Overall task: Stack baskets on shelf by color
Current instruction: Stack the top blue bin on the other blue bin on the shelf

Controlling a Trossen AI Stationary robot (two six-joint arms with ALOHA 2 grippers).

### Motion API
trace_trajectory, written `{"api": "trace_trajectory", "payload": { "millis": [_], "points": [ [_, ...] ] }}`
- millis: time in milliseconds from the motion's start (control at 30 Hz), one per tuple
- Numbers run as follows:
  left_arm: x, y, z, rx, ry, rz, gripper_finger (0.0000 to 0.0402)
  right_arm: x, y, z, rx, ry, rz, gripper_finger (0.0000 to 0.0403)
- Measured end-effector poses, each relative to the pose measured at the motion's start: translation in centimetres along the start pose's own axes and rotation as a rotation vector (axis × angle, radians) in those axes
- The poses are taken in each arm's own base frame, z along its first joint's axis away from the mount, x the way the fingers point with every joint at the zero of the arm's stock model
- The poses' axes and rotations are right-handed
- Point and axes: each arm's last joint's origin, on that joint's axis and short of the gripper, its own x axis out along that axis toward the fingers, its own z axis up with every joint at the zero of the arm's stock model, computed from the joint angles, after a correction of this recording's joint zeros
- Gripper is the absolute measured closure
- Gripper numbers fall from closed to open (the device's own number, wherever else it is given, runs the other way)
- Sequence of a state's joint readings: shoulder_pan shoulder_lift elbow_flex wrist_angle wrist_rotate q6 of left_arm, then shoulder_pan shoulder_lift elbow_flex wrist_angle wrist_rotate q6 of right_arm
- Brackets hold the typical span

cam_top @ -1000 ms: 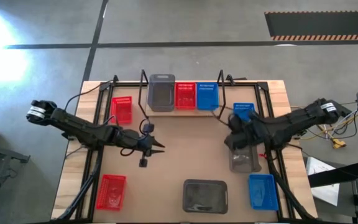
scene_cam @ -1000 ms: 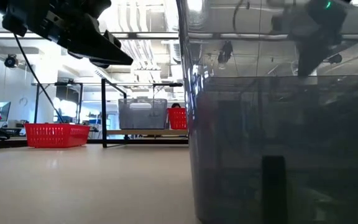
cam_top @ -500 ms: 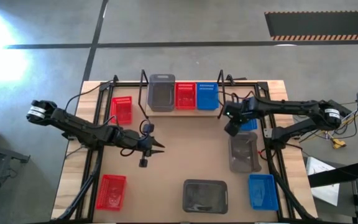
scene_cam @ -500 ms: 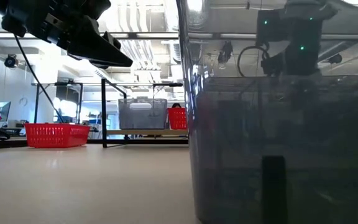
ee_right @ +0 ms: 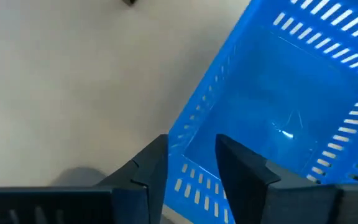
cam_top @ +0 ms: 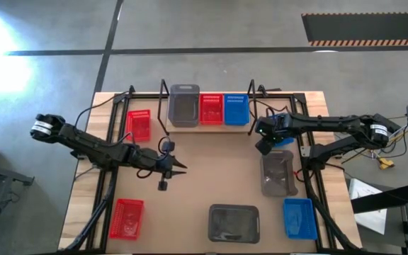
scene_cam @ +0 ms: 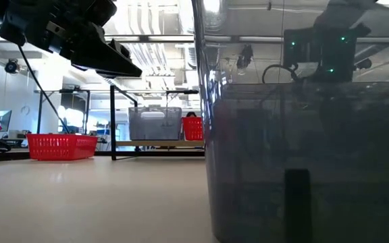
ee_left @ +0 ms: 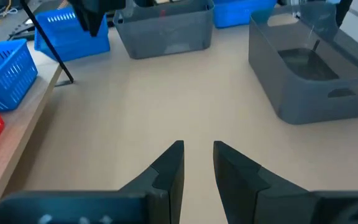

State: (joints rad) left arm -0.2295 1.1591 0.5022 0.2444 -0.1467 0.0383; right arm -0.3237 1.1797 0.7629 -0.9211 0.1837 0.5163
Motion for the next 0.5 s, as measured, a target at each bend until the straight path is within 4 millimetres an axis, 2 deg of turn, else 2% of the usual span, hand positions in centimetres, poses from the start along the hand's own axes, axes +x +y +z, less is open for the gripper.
{"api": "trace_trajectory", "payload": {
  "millis": [267,367,500],
  "points": [
    [-0.01,-0.02,0.01,-0.001,-0.008,0.0,0.0332,0.09,0.08,0.11,0.004,-0.015,0.009,0.0322],
    [-0.01,-0.02,0.01,-0.001,-0.008,0.0,0.0332,0.09,0.08,0.11,-0.001,-0.015,0.009,0.0309],
    [-0.01,-0.01,0.01,-0.001,-0.008,0.0,0.0332,-0.03,0.07,0.07,-0.026,-0.002,0.015,0.027]
  ]
}}
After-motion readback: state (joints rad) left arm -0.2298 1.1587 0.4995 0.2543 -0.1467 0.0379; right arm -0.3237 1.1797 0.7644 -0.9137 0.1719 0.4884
